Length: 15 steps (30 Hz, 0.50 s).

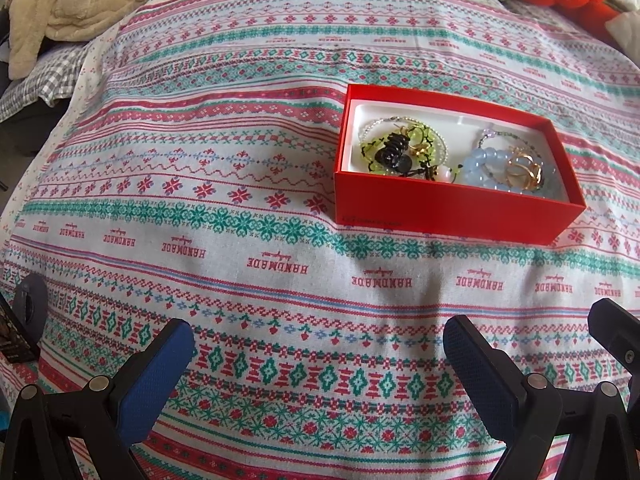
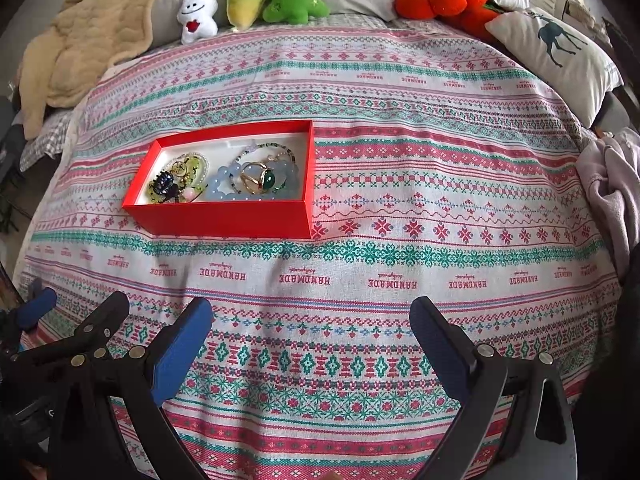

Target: Organize jewelry

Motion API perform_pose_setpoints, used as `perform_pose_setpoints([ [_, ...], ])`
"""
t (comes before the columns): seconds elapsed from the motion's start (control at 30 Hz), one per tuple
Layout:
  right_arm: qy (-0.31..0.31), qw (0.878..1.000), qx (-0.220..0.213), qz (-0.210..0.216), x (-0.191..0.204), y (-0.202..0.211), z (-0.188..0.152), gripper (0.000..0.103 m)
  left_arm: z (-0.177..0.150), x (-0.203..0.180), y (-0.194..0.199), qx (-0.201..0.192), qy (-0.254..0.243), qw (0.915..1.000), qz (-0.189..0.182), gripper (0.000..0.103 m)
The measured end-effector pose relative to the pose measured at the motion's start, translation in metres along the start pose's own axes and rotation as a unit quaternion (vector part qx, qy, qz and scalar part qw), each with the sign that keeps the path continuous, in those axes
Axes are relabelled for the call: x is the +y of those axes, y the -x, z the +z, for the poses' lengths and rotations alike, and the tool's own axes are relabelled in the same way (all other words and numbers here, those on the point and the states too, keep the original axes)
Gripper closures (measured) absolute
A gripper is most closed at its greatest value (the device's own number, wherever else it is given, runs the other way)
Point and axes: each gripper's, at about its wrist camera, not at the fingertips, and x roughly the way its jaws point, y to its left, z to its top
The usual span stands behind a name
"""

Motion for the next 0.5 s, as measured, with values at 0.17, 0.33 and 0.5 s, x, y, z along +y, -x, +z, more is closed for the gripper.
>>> perform_pose_setpoints([
  [0.17, -0.003, 1.0, 0.003, 0.001, 0.0007, -0.002, -0.0013, 0.003, 0.0002, 0.0024, -0.0004, 0.0, -0.002, 1.0, 0.0, 0.001],
  [0.33, -0.003, 1.0, 0.004, 0.001, 0.0012, -0.0026, -0.0016, 0.003, 0.0005, 0.0032, -0.0004, 0.0, -0.002, 1.0, 0.001, 0.001],
  [0.5, -0.002, 1.0, 0.005, 0.001, 0.0021, -0.0035, -0.0019, 0.003, 0.0002, 0.0041, -0.0005, 0.002, -0.001, 1.0, 0.001, 0.001],
])
